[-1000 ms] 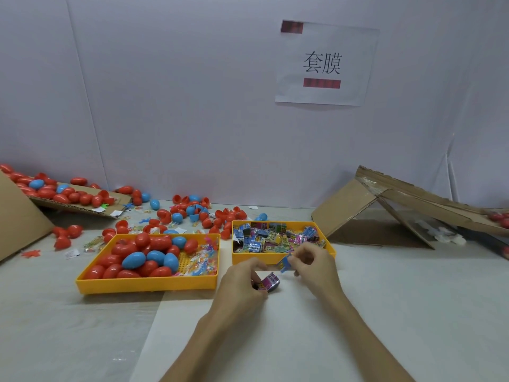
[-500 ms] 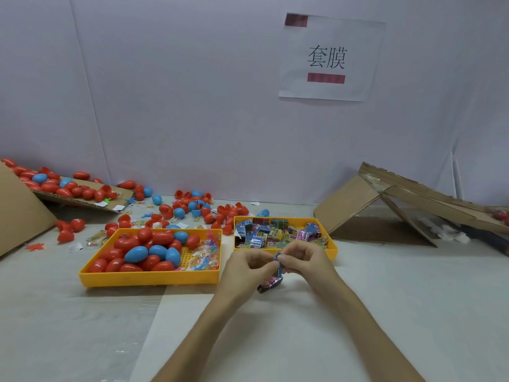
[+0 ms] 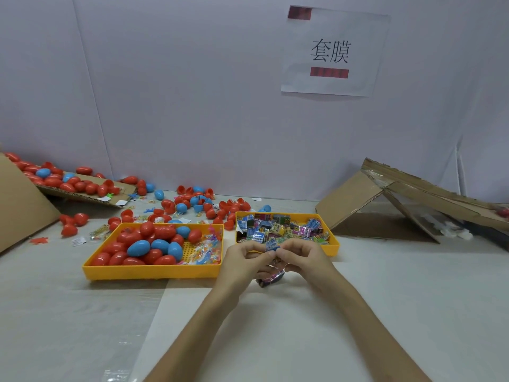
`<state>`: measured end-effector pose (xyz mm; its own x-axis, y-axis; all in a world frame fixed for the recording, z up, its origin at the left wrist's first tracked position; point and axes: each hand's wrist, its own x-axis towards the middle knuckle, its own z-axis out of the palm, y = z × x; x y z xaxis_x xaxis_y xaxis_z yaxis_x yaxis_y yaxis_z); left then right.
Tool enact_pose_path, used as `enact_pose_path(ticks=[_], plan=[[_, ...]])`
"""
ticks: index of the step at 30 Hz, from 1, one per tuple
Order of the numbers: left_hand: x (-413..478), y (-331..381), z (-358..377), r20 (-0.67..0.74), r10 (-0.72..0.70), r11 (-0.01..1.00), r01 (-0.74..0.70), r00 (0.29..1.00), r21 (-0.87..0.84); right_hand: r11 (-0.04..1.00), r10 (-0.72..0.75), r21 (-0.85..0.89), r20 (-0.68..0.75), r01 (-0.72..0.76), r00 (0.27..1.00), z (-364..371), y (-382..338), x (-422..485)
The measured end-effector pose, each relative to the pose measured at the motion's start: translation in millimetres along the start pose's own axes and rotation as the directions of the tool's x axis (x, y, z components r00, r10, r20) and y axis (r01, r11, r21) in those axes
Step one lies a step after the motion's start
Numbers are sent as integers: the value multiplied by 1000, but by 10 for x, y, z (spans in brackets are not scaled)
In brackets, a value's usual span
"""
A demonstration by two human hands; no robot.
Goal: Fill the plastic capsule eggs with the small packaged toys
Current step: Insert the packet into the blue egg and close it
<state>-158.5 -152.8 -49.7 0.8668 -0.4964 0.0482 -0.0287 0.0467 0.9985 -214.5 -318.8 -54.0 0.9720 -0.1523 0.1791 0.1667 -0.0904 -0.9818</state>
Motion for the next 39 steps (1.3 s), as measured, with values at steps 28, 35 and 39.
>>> enact_pose_path(ticks=[28,35,39], plan=[[-13,-11,23,-63,107,963,-88,992,256,980,-38,193,-29,43,999,4,-47,-25],[-29,-9,41,-26,229,922,-208,973,326,965,-29,259,-22,34,999,-1,-57,-27],[-58,-22,74,52,293,847,-284,955,449,972,-33,231,-42,42,999,-20,-37,-15]])
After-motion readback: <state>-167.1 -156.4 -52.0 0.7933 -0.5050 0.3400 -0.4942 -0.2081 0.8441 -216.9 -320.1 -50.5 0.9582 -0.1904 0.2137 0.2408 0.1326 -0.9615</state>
